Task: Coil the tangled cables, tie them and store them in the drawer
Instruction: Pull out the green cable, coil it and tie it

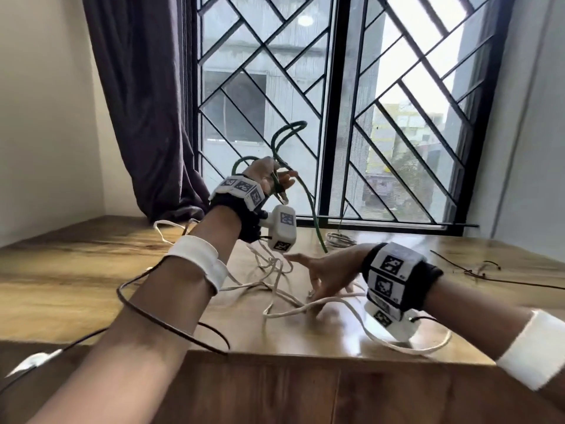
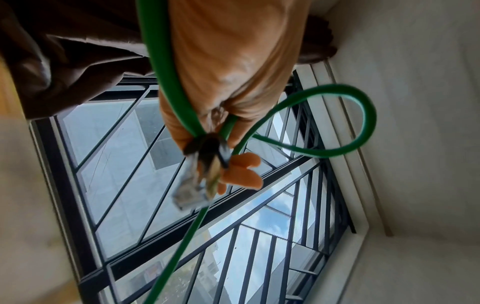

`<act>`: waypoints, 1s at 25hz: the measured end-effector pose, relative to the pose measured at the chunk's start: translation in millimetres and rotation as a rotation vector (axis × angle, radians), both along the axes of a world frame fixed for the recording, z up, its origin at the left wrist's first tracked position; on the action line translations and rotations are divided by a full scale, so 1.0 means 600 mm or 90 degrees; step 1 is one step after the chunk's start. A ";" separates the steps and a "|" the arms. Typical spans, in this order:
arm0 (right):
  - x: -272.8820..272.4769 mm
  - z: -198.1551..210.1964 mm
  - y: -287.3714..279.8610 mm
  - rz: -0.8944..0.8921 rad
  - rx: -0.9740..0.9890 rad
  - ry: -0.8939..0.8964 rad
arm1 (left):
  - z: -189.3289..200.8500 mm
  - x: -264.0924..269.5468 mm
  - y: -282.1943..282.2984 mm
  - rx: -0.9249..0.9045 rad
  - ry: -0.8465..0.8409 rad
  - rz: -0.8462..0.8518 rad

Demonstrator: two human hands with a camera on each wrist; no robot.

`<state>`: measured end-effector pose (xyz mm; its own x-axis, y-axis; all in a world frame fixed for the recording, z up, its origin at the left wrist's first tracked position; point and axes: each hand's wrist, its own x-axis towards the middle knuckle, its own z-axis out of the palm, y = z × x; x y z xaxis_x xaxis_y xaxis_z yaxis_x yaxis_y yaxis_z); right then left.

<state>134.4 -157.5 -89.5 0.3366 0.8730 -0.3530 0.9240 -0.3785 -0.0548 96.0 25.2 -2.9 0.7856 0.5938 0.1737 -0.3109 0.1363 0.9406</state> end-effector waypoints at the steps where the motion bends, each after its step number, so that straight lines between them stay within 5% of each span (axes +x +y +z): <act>1: -0.001 -0.006 0.016 -0.004 -0.001 0.001 | 0.012 -0.018 -0.002 -0.010 -0.020 0.021; 7: -0.020 -0.017 0.127 -0.047 0.033 0.065 | 0.064 -0.123 0.035 -0.082 -0.098 -0.011; 12: -0.069 0.011 0.280 0.019 0.099 -0.025 | 0.096 -0.167 0.075 -0.045 -0.101 -0.007; 15: -0.096 0.025 0.351 -0.001 0.084 0.036 | 0.093 -0.182 0.104 -0.034 -0.093 -0.014; 19: -0.117 0.067 0.331 0.025 0.150 0.028 | 0.080 -0.191 0.120 -0.031 -0.154 -0.022; 22: -0.103 0.110 0.283 0.026 0.155 0.183 | 0.086 -0.193 0.114 0.002 -0.255 -0.016; 25: -0.098 0.139 0.196 0.046 0.206 0.161 | 0.102 -0.188 0.109 -0.022 -0.350 -0.011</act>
